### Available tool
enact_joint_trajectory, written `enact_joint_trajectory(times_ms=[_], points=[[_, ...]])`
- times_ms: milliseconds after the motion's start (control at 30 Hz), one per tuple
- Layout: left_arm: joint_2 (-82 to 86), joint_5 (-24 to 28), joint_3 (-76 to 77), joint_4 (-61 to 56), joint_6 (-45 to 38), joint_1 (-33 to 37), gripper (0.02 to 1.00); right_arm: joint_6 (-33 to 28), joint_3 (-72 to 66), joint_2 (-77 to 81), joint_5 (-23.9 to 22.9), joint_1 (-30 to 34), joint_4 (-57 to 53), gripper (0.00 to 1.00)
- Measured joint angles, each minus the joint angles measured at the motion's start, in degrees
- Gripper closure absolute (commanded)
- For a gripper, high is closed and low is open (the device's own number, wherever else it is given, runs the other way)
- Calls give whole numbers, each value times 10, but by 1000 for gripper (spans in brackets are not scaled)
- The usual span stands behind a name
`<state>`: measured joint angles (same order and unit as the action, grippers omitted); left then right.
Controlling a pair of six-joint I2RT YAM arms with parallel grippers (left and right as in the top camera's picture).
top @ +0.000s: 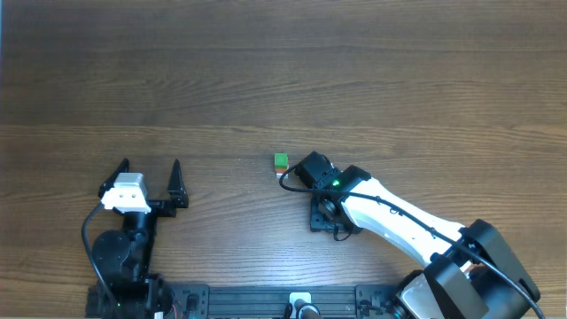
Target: Stack Cubes
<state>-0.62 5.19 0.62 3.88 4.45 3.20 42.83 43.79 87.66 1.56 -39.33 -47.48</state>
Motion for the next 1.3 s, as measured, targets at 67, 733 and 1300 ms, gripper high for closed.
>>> enact_joint_trajectory(times_ms=[67,733,1300], points=[[0,0,0,0,0,0,20,-3,0,0,-1,0,0,485],[0,0,0,0,0,0,18,-12,0,0,-2,0,2,717],[0,0,0,0,0,0,18,-11,3,-3,-2,0,7,873]])
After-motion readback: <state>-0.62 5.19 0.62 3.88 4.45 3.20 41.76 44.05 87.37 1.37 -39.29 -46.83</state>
